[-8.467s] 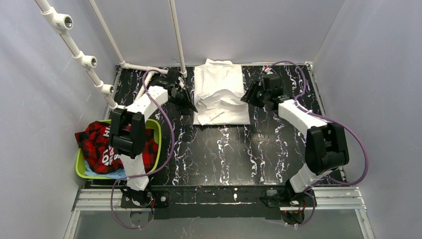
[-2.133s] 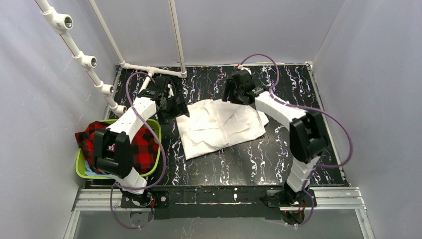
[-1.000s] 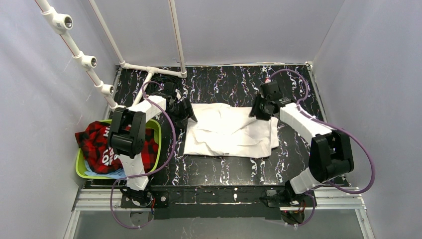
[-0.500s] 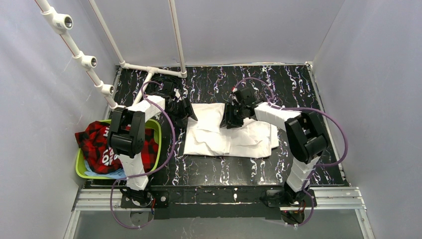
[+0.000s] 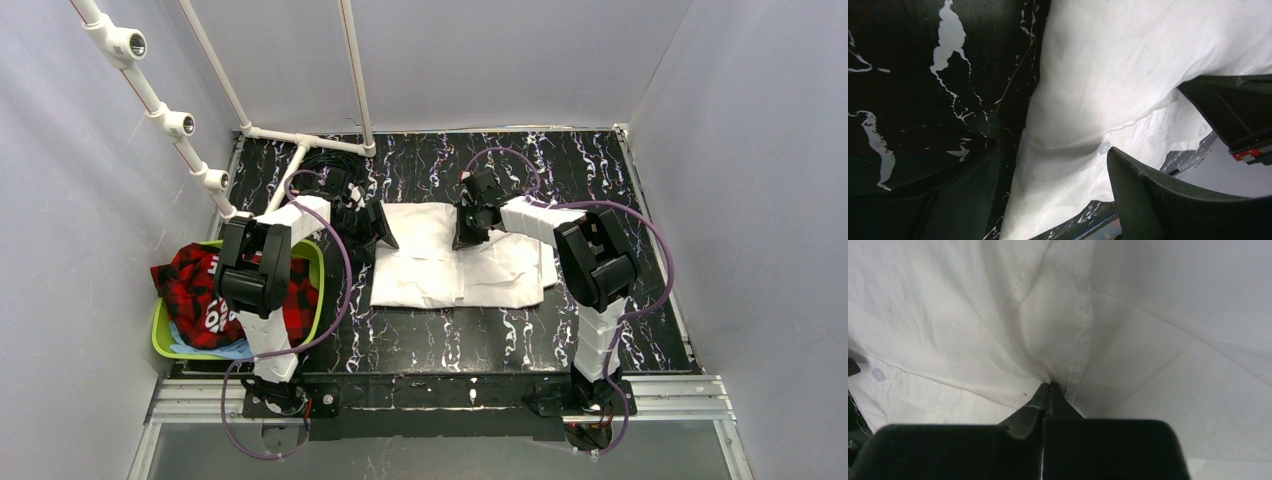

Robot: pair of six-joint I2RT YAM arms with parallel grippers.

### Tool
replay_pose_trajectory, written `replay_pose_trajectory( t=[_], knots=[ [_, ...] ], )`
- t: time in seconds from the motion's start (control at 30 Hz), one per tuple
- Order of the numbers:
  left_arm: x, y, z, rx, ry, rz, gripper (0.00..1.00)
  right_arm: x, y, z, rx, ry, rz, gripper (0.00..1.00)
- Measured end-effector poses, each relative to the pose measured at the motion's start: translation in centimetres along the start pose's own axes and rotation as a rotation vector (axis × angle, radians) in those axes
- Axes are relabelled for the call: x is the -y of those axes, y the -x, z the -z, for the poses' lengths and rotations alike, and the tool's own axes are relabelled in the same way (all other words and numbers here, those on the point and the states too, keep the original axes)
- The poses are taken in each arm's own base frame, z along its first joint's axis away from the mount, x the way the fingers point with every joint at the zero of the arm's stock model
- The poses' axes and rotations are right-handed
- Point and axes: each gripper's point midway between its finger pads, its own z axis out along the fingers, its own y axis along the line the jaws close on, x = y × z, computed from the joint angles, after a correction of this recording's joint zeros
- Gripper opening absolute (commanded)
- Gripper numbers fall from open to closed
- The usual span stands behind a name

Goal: Set up the pet bed

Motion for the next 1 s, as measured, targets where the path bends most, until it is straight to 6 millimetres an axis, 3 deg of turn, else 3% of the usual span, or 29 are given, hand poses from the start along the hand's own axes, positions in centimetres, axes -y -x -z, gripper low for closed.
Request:
replay_pose_trajectory(
  t=[0.37, 0.8, 0.9, 1.0],
  knots=[
    [0.8, -1.0, -0.4, -0.053, -0.096, 0.098, 0.61, 0.0, 3.3, -1.4, 0.084, -0.006, 0.036, 0.01],
    [2.0, 2.4, -1.7, 0.051, -0.275, 0.238, 0.47, 0.0, 3.7, -1.5, 0.113, 0.019, -0.023, 0.01],
    [2.2, 2.8, -2.1, 0.051, -0.291, 0.235, 0.35, -0.2, 3.7, -1.5, 0.109, 0.031, -0.033, 0.01],
    [2.1, 3.0, -2.5, 0.051, -0.286, 0.227, 0.11, -0.2, 3.6, -1.4, 0.106, 0.037, -0.042, 0.01]
  ],
)
